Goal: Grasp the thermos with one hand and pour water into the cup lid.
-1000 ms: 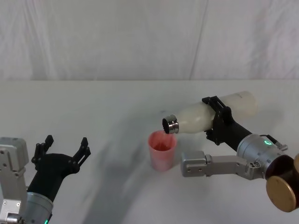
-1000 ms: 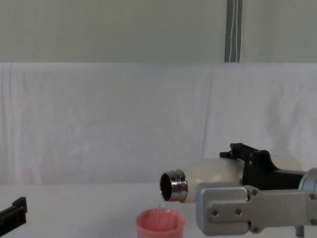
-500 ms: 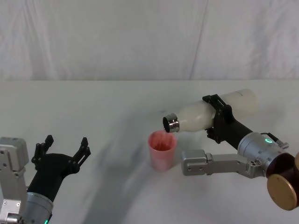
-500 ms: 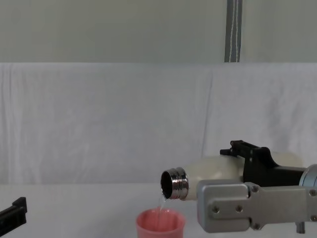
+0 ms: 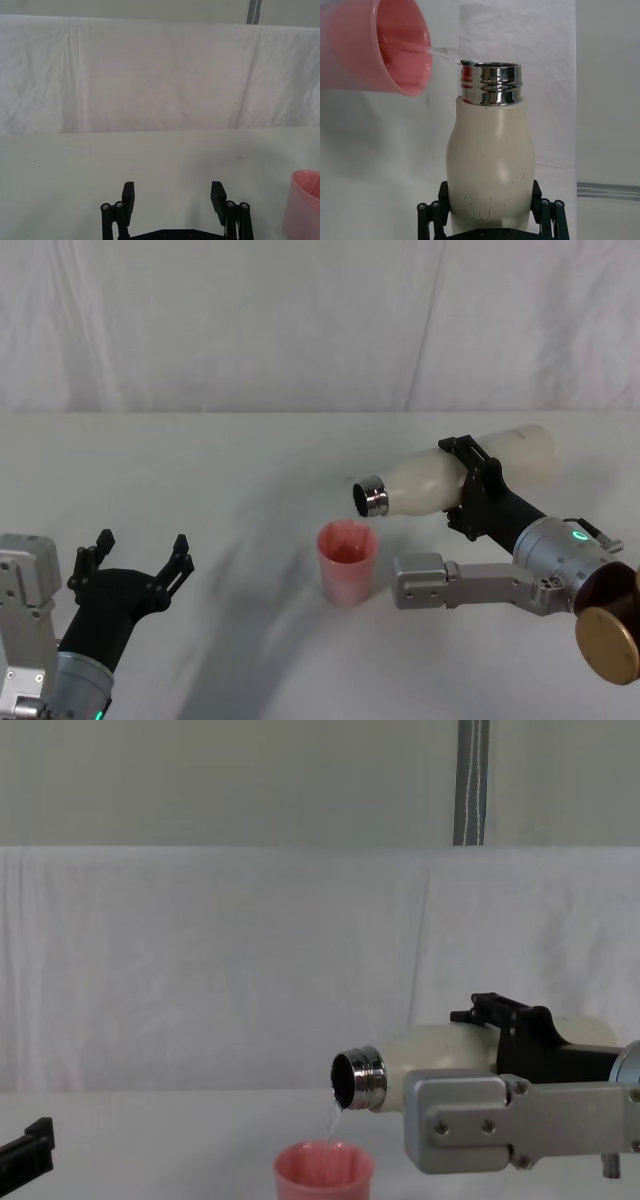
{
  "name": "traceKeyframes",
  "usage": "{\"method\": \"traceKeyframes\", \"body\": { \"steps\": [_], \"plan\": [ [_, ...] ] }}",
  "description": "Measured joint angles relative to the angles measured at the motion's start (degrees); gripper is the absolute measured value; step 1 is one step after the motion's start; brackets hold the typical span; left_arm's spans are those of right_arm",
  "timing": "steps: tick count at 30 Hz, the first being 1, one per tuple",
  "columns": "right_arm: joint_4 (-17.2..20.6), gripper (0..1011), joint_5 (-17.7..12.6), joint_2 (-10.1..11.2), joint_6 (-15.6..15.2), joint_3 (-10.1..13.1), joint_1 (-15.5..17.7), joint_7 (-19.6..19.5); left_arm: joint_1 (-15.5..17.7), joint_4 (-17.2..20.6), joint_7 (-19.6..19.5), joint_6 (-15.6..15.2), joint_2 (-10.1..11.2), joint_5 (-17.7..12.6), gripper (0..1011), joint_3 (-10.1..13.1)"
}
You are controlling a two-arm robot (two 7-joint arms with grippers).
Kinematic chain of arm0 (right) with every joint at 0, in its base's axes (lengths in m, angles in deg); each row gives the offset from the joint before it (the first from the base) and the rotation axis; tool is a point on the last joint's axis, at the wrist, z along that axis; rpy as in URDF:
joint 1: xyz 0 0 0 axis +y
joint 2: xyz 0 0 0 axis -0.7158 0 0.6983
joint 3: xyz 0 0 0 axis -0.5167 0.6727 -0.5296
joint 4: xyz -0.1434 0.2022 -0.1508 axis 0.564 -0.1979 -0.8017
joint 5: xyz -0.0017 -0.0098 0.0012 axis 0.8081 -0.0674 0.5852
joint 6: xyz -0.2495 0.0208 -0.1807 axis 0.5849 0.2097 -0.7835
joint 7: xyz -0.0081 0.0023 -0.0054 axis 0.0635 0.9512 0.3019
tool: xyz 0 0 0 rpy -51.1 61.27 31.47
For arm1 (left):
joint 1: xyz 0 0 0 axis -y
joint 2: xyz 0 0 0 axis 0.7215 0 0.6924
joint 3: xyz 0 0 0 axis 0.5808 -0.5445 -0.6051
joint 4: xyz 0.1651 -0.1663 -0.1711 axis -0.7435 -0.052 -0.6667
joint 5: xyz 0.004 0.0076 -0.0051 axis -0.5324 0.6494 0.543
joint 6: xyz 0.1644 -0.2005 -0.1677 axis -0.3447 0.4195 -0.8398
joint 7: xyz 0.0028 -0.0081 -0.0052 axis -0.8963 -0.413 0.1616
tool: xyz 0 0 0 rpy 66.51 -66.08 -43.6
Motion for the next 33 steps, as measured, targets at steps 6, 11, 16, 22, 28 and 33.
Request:
{"method": "traceKeyframes", "body": {
  "steps": [6, 11, 16, 22, 28, 33],
  "plan": [
    [0.0, 950, 0.0, -0.1, 0.0, 0.1, 0.0, 0.0, 0.0, 0.0, 0.0, 0.0, 0.0, 0.0, 1001, 0.0],
    [0.1, 950, 0.0, 0.0, 0.0, 0.1, -0.2, -0.1, 0.0, 0.0, 0.0, 0.0, 0.0, 0.0, 1001, 0.0],
    [0.1, 950, 0.1, 0.0, 0.0, 0.1, -0.3, -0.2, 0.0, 0.0, 0.0, 0.0, 0.0, 0.0, 1001, 0.0],
    [0.1, 950, 0.1, 0.0, 0.0, 0.2, -0.5, -0.4, 0.0, 0.0, 0.0, 0.0, 0.0, 0.0, 1001, 0.0],
    [0.1, 950, 0.1, 0.0, 0.1, 0.2, -0.5, -0.4, 0.0, 0.0, 0.0, 0.0, 0.0, 0.0, 1001, 0.0],
    [0.1, 950, 0.1, 0.0, 0.1, 0.1, -0.6, -0.4, 0.0, 0.0, 0.0, 0.0, 0.0, 0.0, 1001, 0.0]
  ]
}}
